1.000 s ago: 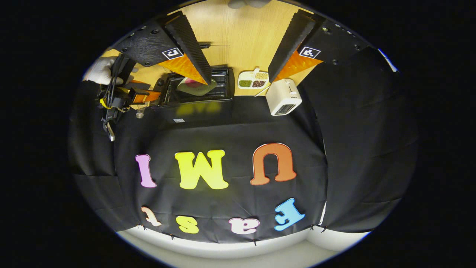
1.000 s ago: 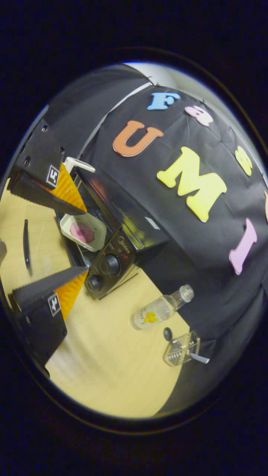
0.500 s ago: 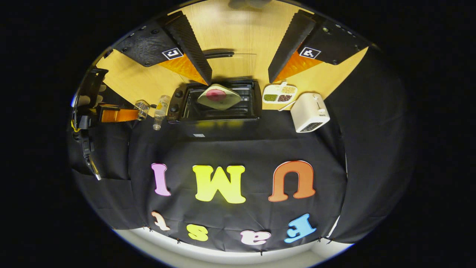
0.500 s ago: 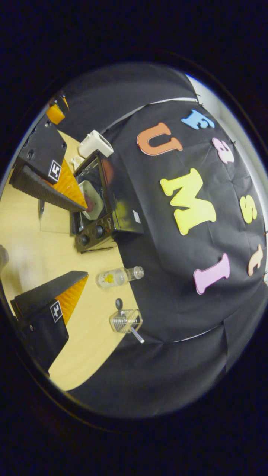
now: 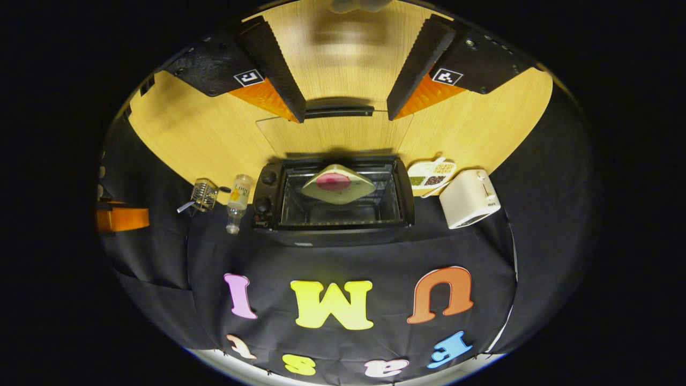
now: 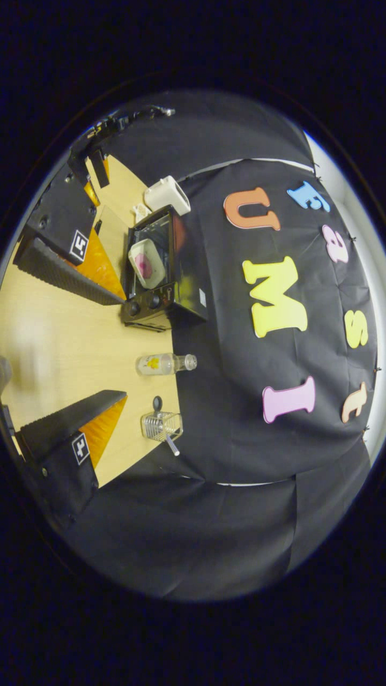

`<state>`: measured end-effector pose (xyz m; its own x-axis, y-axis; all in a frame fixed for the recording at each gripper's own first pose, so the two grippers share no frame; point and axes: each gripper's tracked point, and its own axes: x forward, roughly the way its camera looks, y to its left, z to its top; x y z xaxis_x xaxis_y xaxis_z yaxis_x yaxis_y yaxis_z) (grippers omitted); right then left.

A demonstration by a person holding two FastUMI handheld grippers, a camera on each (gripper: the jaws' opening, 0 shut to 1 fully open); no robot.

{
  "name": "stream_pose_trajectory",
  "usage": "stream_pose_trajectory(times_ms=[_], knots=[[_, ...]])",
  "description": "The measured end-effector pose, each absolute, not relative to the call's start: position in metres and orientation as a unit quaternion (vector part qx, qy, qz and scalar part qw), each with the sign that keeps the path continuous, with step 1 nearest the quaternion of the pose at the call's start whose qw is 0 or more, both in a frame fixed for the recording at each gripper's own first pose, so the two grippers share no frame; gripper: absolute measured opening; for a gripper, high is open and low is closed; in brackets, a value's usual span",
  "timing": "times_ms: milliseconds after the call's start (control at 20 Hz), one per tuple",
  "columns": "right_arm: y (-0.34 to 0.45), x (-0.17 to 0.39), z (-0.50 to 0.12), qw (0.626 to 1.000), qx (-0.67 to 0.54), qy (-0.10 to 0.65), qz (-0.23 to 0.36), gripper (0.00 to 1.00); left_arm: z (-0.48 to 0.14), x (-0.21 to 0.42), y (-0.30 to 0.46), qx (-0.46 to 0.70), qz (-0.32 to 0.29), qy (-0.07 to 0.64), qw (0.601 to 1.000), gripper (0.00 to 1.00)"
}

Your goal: Open the electric oven with the left hand, put the food in, and close the electric oven.

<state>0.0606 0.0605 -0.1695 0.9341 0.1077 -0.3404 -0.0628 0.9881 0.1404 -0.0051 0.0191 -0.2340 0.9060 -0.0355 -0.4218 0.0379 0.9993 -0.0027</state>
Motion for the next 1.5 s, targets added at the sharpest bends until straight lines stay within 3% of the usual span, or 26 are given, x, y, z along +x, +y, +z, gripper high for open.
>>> stream_pose_trajectory(times_ms=[50, 250, 300, 350, 450, 550, 750, 950, 1100, 1400, 1500], knots=[[0.056, 0.057, -0.169, 0.980, 0.064, 0.180, 0.051, 0.96, -0.244, -0.004, 0.017, 0.004, -0.011, 0.222, 0.975, 0.97], [0.032, 0.050, -0.173, 0.977, 0.038, 0.199, 0.063, 0.96, -0.277, 0.005, 0.005, -0.006, 0.009, 0.245, 0.970, 0.97], [0.026, 0.049, -0.172, 0.977, 0.031, 0.201, 0.057, 1.00, -0.286, 0.006, 0.001, -0.007, 0.008, 0.251, 0.968, 0.97], [0.020, 0.048, -0.169, 0.978, 0.029, 0.201, 0.050, 0.96, -0.295, 0.007, -0.001, -0.006, 0.007, 0.260, 0.965, 0.97], [0.015, 0.045, -0.165, 0.978, 0.036, 0.203, 0.026, 1.00, -0.314, 0.011, -0.007, -0.004, -0.005, 0.275, 0.962, 0.98], [0.018, 0.038, -0.162, 0.978, 0.050, 0.203, 0.008, 0.96, -0.325, 0.019, -0.009, 0.001, -0.019, 0.279, 0.960, 0.98], [0.021, 0.022, -0.157, 0.976, 0.066, 0.205, -0.028, 0.96, -0.343, 0.035, -0.011, -0.005, -0.036, 0.290, 0.956, 0.98], [0.016, 0.007, -0.153, 0.974, 0.084, 0.201, -0.059, 1.00, -0.343, 0.044, -0.008, -0.002, -0.042, 0.285, 0.957, 0.98], [0.014, 0.002, -0.156, 0.972, 0.095, 0.202, -0.075, 0.96, -0.339, 0.045, -0.009, -0.010, -0.041, 0.290, 0.956, 0.98], [0.023, -0.002, -0.162, 0.970, 0.114, 0.201, -0.080, 1.00, -0.320, 0.043, -0.010, -0.013, -0.039, 0.290, 0.956, 0.98], [0.024, -0.003, -0.167, 0.968, 0.119, 0.203, -0.082, 0.96, -0.308, 0.044, -0.010, -0.013, -0.042, 0.285, 0.957, 0.98]])
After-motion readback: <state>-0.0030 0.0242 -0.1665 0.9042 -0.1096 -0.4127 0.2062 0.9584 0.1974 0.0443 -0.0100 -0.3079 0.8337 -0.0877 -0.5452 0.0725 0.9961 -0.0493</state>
